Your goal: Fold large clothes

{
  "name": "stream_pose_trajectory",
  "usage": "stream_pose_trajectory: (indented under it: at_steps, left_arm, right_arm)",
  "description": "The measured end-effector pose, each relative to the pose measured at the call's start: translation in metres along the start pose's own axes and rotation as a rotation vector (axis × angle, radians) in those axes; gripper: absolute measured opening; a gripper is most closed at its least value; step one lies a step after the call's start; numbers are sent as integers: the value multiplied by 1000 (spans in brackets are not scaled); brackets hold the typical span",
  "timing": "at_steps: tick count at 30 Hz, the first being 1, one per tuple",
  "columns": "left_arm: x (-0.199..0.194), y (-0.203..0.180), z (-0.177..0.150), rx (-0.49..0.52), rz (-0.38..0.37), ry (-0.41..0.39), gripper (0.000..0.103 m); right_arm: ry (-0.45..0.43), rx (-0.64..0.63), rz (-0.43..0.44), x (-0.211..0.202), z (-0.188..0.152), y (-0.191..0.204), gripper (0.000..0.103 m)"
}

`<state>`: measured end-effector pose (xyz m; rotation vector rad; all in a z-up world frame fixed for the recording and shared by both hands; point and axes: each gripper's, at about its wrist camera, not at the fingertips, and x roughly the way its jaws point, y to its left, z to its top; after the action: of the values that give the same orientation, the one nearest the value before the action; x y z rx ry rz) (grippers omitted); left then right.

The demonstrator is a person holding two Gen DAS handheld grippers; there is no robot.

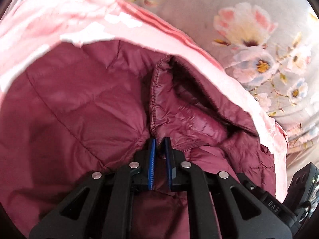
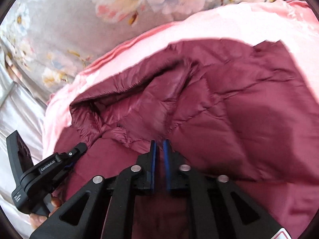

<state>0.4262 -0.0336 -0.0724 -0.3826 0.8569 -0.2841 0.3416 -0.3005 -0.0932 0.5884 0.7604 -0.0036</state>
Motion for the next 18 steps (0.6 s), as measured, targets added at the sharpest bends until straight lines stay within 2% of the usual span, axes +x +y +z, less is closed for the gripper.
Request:
stream_pose_trajectory:
  at_steps: [5, 10, 13, 18]
  left_arm:
    - [-38, -19, 31, 51, 5, -121, 12]
    - [-24, -40, 84, 16, 34, -176, 15]
    - [0, -42, 105, -24, 38, -157, 15]
    - [43, -35, 119, -50, 98, -112, 15]
  right_arm:
    - [-112, 26, 5, -24, 33, 1, 14]
    - [-146, 12, -37, 1, 72, 17, 14]
    - [-134, 10, -45, 24, 86, 22, 14]
    - [-75, -35, -67, 62, 90, 33, 14]
